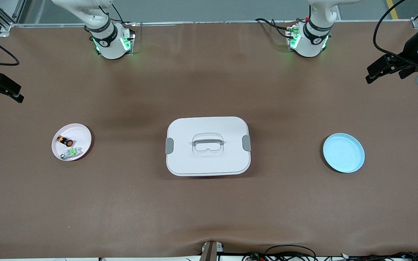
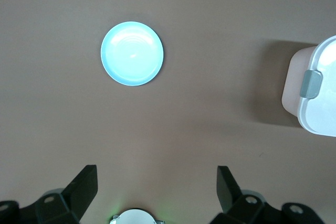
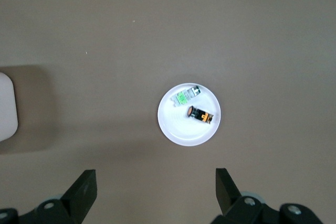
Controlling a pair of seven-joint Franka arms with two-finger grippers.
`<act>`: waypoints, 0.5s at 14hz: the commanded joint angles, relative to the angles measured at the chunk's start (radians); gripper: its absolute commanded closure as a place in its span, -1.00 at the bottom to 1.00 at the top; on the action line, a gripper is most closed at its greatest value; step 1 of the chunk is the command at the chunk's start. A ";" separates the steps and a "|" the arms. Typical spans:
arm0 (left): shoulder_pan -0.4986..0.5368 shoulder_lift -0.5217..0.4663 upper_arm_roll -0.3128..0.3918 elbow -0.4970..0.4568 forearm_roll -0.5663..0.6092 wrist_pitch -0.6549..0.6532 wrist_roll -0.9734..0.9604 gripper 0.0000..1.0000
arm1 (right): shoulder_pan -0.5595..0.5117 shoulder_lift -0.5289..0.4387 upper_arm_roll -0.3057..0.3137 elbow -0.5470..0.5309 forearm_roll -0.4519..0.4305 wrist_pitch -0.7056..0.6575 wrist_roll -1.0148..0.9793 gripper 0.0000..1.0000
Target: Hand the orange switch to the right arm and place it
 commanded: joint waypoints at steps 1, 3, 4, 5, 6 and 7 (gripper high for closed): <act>0.002 -0.010 -0.001 0.004 -0.001 -0.008 -0.004 -1.00 | 0.005 0.017 -0.005 0.036 0.008 -0.064 0.013 -1.00; 0.002 -0.010 -0.001 0.001 -0.001 -0.008 -0.004 -1.00 | 0.001 0.017 -0.005 0.041 0.008 -0.067 0.011 -1.00; 0.002 -0.013 -0.001 -0.002 0.000 -0.011 -0.003 -1.00 | 0.001 0.017 -0.005 0.041 0.008 -0.067 0.011 -1.00; 0.005 -0.014 -0.001 -0.002 0.000 -0.011 -0.001 -1.00 | 0.001 0.017 -0.005 0.041 0.008 -0.067 0.011 -1.00; 0.005 -0.014 0.001 0.000 0.000 -0.011 0.003 -1.00 | 0.001 0.017 -0.005 0.041 0.008 -0.068 0.013 -1.00; 0.005 -0.014 0.002 0.000 0.000 -0.013 0.005 -1.00 | 0.004 0.017 -0.005 0.041 0.008 -0.071 0.013 -1.00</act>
